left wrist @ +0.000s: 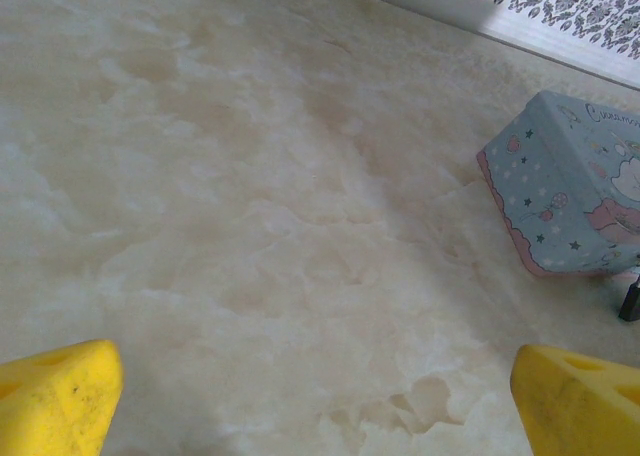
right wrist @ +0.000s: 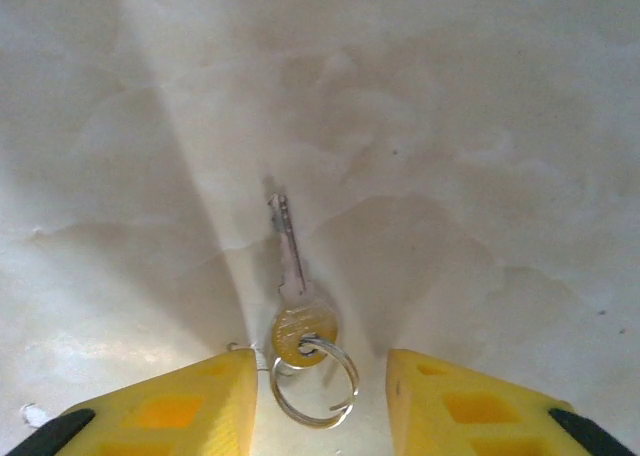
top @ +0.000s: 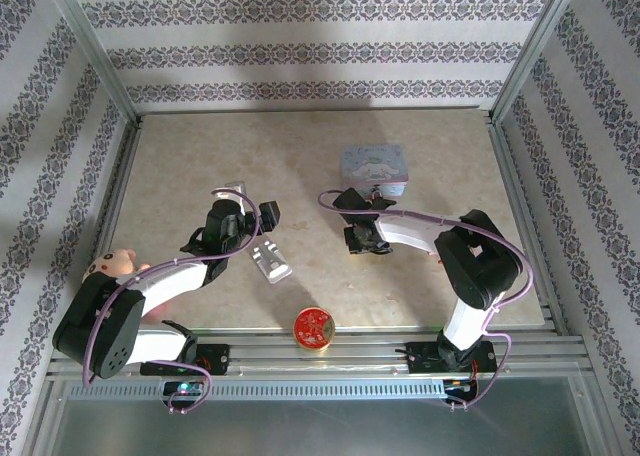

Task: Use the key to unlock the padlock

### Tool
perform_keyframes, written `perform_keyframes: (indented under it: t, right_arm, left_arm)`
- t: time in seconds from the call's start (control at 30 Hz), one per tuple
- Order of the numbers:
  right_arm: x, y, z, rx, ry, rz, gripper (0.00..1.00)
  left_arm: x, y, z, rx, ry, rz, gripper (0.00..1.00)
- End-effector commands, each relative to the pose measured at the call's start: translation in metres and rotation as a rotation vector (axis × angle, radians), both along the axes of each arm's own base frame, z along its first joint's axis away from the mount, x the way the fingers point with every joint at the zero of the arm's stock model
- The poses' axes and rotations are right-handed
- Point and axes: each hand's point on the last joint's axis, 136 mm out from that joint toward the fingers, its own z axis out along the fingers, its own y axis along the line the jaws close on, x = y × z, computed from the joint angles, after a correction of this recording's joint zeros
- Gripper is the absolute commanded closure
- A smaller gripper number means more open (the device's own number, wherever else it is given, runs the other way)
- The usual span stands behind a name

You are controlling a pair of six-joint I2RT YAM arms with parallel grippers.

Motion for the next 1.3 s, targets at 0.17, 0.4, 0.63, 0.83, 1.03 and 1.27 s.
perform_keyframes:
  t: [0.17,0.4,0.63,0.83,1.03,1.27]
  right_arm:
    - [0.005,-0.005,-0.005,-0.094,0.013,0.025,0.59]
    - [0.009,0.001,-0.013,-0.089,0.018,0.036,0.65]
    - [0.009,0.002,-0.013,-0.087,0.025,0.041,0.76]
    - [0.008,0.004,0.003,-0.058,-0.007,0.04,0.84]
    - [0.007,0.0,0.017,-0.052,-0.039,0.035,0.88]
    - [0.007,0.003,0.019,-0.028,-0.039,0.03,0.98]
  left_arm:
    - [-0.001,-0.004,0.009,-0.022,-0.011,-0.005,0.01]
    - [-0.002,-0.004,0.006,-0.026,-0.004,0.0,0.01]
    - [-0.002,-0.004,0.007,-0.026,-0.004,-0.001,0.01]
    - [-0.001,-0.004,0.006,-0.025,-0.002,-0.002,0.01]
    - [0.001,-0.006,0.009,-0.029,-0.008,-0.004,0.01]
    - [0.001,-0.007,0.009,-0.03,-0.008,-0.009,0.01]
